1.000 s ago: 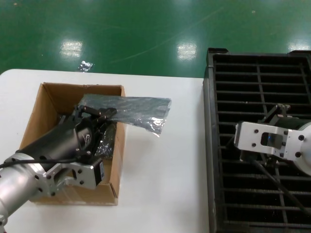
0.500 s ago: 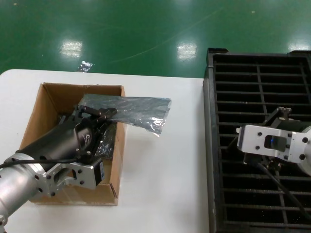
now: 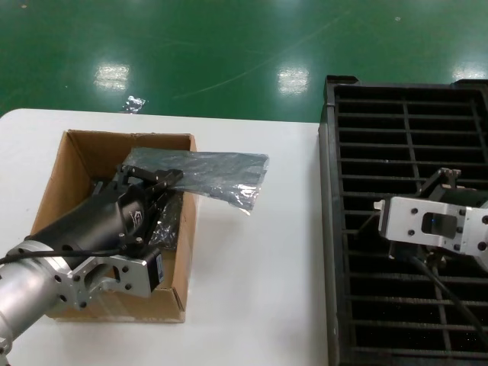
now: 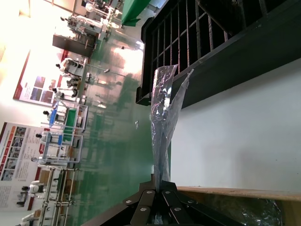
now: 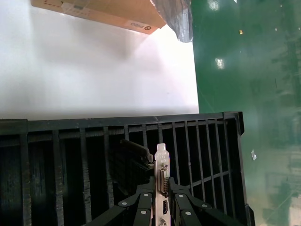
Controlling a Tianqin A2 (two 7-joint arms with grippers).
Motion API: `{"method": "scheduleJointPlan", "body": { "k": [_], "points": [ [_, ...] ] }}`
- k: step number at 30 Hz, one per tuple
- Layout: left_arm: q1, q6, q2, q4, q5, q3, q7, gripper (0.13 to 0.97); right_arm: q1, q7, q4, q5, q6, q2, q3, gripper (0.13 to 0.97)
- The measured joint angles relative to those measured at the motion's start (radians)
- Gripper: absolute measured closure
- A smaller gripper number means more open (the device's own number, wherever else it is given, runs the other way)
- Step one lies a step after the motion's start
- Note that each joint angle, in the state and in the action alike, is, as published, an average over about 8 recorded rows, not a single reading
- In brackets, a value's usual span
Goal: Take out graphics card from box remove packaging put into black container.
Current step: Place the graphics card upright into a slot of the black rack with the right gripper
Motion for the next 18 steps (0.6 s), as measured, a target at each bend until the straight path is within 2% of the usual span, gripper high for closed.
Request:
{"method": "scheduleJointPlan", "body": {
  "k": [18],
  "points": [
    [0.000,0.000,0.000,0.000,0.000,0.000,0.000,0.958,0.066,0.105,0.000,0.039,0.000,0.075,-0.093,0.917]
  ]
}}
